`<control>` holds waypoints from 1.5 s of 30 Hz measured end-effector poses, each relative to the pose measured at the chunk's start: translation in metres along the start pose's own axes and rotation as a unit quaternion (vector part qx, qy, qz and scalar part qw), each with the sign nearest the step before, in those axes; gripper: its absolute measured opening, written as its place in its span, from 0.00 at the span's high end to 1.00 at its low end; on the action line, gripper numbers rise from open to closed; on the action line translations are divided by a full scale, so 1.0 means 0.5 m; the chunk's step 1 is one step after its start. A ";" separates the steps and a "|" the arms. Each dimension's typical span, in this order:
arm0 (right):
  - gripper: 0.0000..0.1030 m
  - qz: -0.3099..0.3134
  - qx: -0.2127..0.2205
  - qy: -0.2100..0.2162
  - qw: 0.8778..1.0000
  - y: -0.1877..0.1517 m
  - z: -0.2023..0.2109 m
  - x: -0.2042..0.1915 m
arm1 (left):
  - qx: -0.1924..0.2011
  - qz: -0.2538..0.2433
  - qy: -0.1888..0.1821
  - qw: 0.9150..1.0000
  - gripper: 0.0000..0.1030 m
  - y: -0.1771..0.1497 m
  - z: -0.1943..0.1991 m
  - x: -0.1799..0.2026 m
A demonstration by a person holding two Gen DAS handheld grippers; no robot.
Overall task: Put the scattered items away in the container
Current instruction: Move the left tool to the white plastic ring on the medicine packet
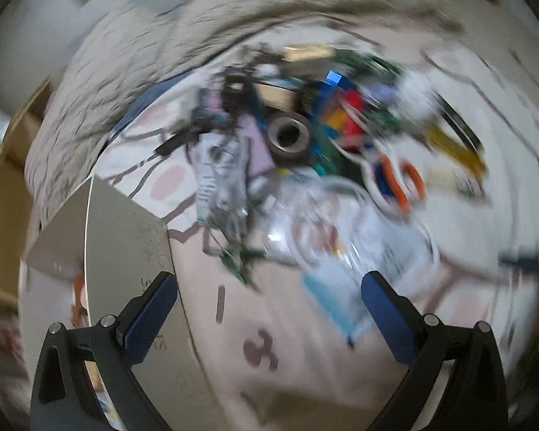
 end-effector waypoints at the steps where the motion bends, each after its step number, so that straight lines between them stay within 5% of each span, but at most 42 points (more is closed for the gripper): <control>1: 0.00 0.000 0.001 0.001 1.000 -0.001 0.000 -0.001 | -0.002 0.016 0.000 1.000 0.00 0.006 -0.008 -0.005; 7: 0.00 0.000 0.010 0.005 1.000 -0.008 0.003 -0.011 | -0.003 0.047 -0.026 0.999 0.00 0.026 -0.064 -0.001; 17: 0.00 -0.001 0.011 0.004 1.000 -0.025 0.019 -0.020 | -0.053 -0.014 -0.028 0.998 0.00 -0.049 -0.078 0.055; 30: 0.00 -0.001 0.009 -0.001 1.000 -0.031 0.017 -0.024 | -0.027 -0.087 -0.037 0.995 0.00 -0.130 -0.037 0.067; 35: 0.00 -0.001 0.008 0.000 1.000 -0.017 0.008 -0.006 | -0.008 -0.130 -0.061 0.990 0.00 -0.162 -0.009 0.087; 45: 0.00 0.006 0.011 -0.003 1.000 -0.022 0.009 -0.007 | -0.031 -0.207 -0.097 0.973 0.00 -0.244 0.011 0.098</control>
Point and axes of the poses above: each gripper's, at about its wrist camera, not at the fingertips, and z roughly against the way its jaws point, x to its right, y to its top, the point moved 2 cm from there along -z, roughly the way its jaws point, and after that the axes turned 7 degrees about y, right-handed, at the moved point
